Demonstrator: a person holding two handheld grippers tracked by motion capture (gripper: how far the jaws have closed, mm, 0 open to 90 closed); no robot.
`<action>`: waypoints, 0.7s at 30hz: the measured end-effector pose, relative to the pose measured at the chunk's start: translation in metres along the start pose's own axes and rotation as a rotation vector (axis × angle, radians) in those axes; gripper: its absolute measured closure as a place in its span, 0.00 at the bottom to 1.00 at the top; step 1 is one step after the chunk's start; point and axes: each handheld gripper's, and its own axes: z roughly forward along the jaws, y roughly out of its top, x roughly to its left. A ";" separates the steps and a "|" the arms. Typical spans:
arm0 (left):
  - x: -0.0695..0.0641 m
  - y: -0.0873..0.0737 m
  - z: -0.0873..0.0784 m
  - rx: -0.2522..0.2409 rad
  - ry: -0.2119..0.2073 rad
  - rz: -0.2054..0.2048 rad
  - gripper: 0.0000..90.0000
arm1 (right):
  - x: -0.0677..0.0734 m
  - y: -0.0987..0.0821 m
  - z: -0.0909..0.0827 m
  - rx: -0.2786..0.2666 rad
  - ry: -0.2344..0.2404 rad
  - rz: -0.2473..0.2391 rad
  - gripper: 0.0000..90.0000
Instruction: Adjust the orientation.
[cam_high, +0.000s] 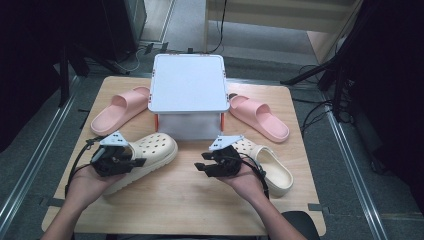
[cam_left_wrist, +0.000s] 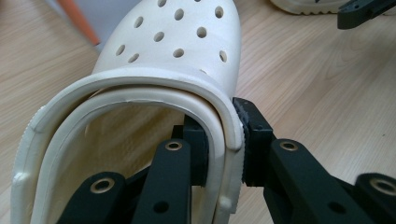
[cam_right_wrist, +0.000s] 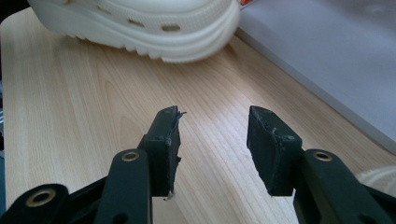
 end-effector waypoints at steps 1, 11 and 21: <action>-0.004 0.004 0.004 0.006 -0.009 0.009 0.85 | 0.001 -0.003 -0.003 -0.005 -0.006 0.011 0.61; -0.028 0.028 0.040 0.055 -0.105 0.105 0.84 | 0.005 -0.019 -0.021 -0.037 -0.058 0.037 0.61; -0.045 0.035 0.065 0.093 -0.147 0.146 0.84 | 0.010 -0.028 -0.026 -0.041 -0.096 0.055 0.61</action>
